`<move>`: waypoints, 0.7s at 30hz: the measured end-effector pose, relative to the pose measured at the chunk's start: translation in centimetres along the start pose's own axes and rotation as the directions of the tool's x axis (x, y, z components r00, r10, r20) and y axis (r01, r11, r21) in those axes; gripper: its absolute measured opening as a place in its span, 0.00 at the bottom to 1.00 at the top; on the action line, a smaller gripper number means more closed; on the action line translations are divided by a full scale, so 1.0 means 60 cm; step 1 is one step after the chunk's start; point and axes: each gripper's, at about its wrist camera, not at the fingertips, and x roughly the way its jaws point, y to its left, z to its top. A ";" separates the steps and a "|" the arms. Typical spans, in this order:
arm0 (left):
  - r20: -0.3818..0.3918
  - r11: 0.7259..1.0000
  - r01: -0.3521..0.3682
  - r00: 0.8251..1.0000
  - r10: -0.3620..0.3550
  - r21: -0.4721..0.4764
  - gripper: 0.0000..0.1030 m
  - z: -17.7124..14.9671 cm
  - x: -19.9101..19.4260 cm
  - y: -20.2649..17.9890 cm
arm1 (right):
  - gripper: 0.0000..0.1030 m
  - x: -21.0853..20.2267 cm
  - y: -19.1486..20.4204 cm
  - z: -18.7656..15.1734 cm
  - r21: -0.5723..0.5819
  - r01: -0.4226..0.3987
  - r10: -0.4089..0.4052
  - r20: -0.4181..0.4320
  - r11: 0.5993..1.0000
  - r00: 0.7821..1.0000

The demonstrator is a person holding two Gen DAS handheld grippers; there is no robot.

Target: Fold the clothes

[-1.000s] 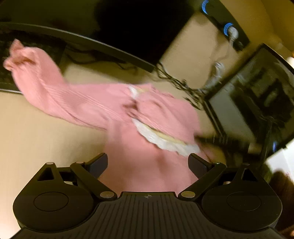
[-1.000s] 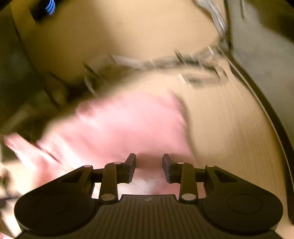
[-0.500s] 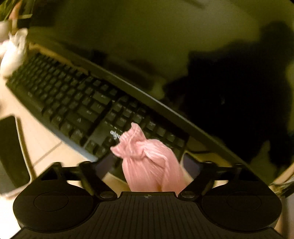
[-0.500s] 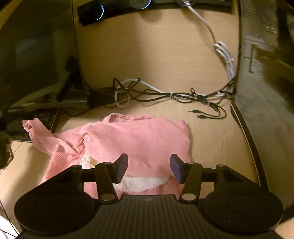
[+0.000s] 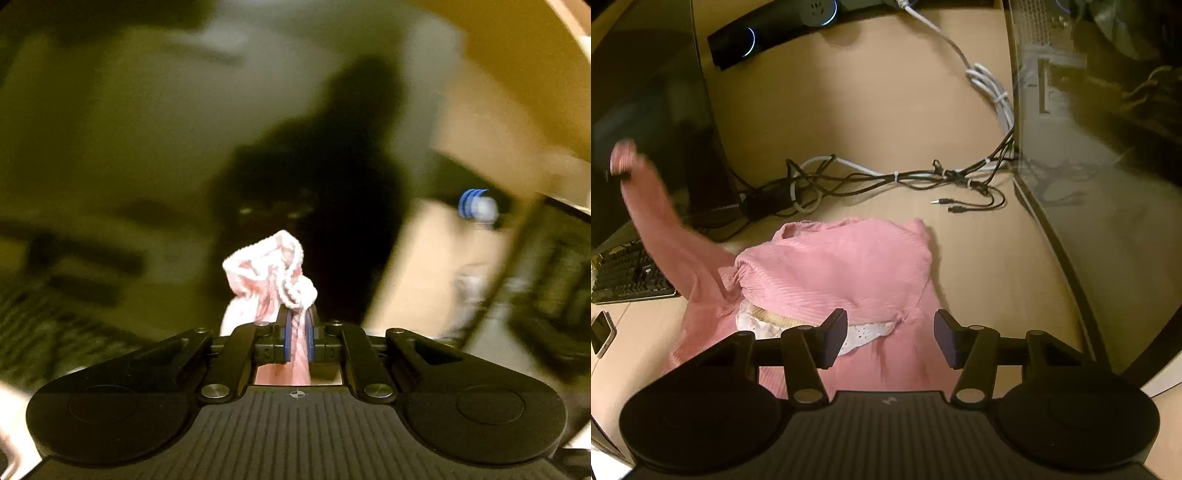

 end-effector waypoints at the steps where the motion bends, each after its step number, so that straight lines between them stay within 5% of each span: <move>1: 0.004 0.999 0.047 0.999 -0.047 0.021 0.09 0.005 -0.003 -0.025 | 0.51 0.001 0.001 -0.002 0.001 -0.007 0.007 0.002 1.000 1.000; 5: 0.005 0.969 0.225 0.974 -0.227 0.103 0.09 0.024 -0.012 -0.124 | 0.51 -0.010 -0.002 -0.012 -0.024 -0.008 0.009 0.028 1.000 1.000; 7: -0.055 0.953 0.283 0.959 -0.278 0.107 0.12 0.008 0.023 -0.162 | 0.51 -0.017 -0.013 -0.017 -0.016 0.001 0.000 0.023 1.000 1.000; 10: -0.182 0.911 0.406 0.904 -0.388 0.075 0.35 -0.026 0.067 -0.203 | 0.51 -0.018 -0.037 -0.022 0.016 0.020 -0.020 0.012 1.000 1.000; 12: -0.252 0.878 0.475 0.858 -0.448 0.055 0.60 -0.048 0.090 -0.227 | 0.51 -0.019 -0.053 -0.025 0.033 0.035 -0.035 0.009 0.999 0.999; 14: -0.251 0.862 0.497 0.851 -0.461 0.101 0.72 -0.062 0.068 -0.233 | 0.53 -0.016 -0.066 -0.025 0.055 0.035 -0.036 0.007 0.998 0.999; 15: -0.253 0.861 0.494 0.854 -0.455 0.121 0.75 -0.068 0.059 -0.232 | 0.54 -0.013 -0.072 -0.023 0.065 0.031 -0.031 0.004 0.997 1.000; 18: -0.280 0.913 0.375 0.904 -0.322 0.162 0.76 -0.084 0.056 -0.196 | 0.54 0.004 -0.075 -0.012 0.079 -0.004 0.004 -0.005 0.997 1.000; 21: -0.299 0.946 0.250 0.936 -0.183 0.206 0.76 -0.101 0.052 -0.159 | 0.54 0.036 -0.064 0.008 0.085 -0.062 0.063 -0.004 0.994 0.998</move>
